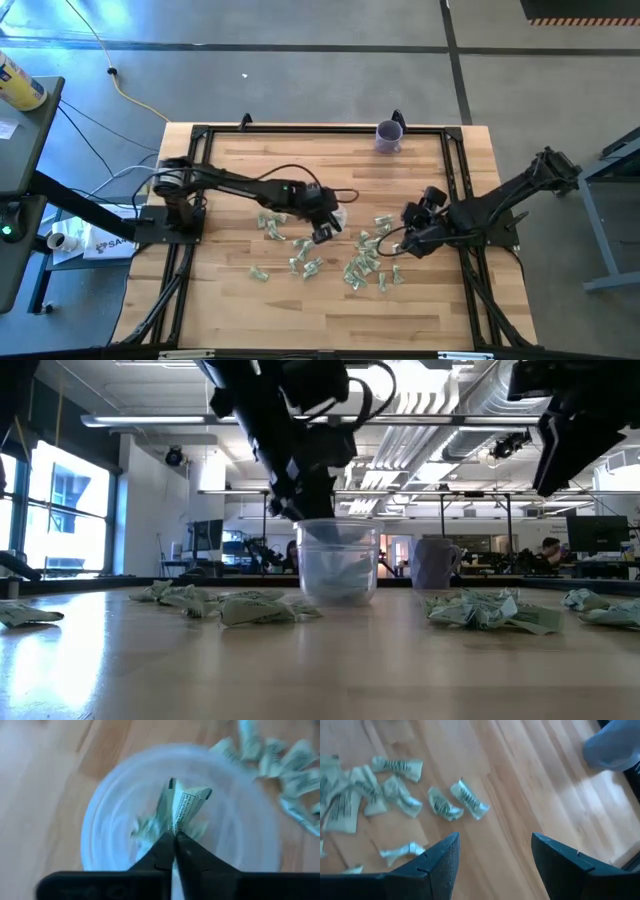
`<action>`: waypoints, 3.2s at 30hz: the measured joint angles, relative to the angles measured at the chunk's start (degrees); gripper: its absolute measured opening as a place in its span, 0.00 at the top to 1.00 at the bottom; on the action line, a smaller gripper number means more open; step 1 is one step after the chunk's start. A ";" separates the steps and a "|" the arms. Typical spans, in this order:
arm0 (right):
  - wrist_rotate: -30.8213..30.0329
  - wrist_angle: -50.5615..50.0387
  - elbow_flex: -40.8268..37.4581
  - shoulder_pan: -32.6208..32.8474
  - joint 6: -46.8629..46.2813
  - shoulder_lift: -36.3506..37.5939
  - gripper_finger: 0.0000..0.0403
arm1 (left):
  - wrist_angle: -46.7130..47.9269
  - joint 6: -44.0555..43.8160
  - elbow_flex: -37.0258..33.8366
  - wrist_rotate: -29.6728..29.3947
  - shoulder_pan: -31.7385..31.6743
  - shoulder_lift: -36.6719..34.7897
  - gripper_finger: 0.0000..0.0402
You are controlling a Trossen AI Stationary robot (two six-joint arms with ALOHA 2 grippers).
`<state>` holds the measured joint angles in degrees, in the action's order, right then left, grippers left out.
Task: Pick and place Stevia / Truvia into bins
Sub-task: Put the green stevia packet into the transparent bin
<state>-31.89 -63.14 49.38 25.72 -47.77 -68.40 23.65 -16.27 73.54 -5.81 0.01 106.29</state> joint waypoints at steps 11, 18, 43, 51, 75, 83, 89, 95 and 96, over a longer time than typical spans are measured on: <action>12.34 20.53 -9.13 -12.32 19.81 -0.09 0.41 | 20.49 -5.58 12.21 -2.27 1.08 -4.64 0.51; 18.72 38.13 -12.95 -22.77 35.57 -4.29 0.41 | 27.95 -1.08 11.04 -8.20 1.39 -11.40 0.47; 29.43 39.96 -12.82 -33.08 38.75 -16.98 0.68 | 22.69 2.96 -5.47 -3.98 -11.80 -19.75 0.57; 30.80 39.77 -11.89 -36.26 38.77 -17.02 0.98 | 24.93 0.90 -5.69 -0.24 -11.97 -20.02 0.57; 46.09 33.12 25.26 -33.24 47.11 -34.90 0.88 | 11.18 -37.21 -39.50 2.31 -7.31 -43.55 0.57; 34.74 25.27 29.74 -31.91 49.65 -32.84 0.50 | 11.33 -40.91 -39.48 -0.46 -6.34 -42.54 0.48; 26.65 20.42 27.18 -32.47 47.84 -27.05 0.31 | 10.41 -44.34 -39.46 0.16 -6.36 -37.64 0.30; 23.92 19.43 22.98 -33.30 43.71 -24.61 0.28 | 7.35 -44.85 -39.43 1.70 -5.42 -30.04 0.27; 23.62 19.40 22.36 -33.26 43.38 -24.63 0.28 | 6.69 -44.55 -39.43 1.71 -5.10 -28.73 0.29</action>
<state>-8.27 -43.73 71.74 -7.55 -4.39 -93.03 30.34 -60.82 34.11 -4.09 -5.09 77.57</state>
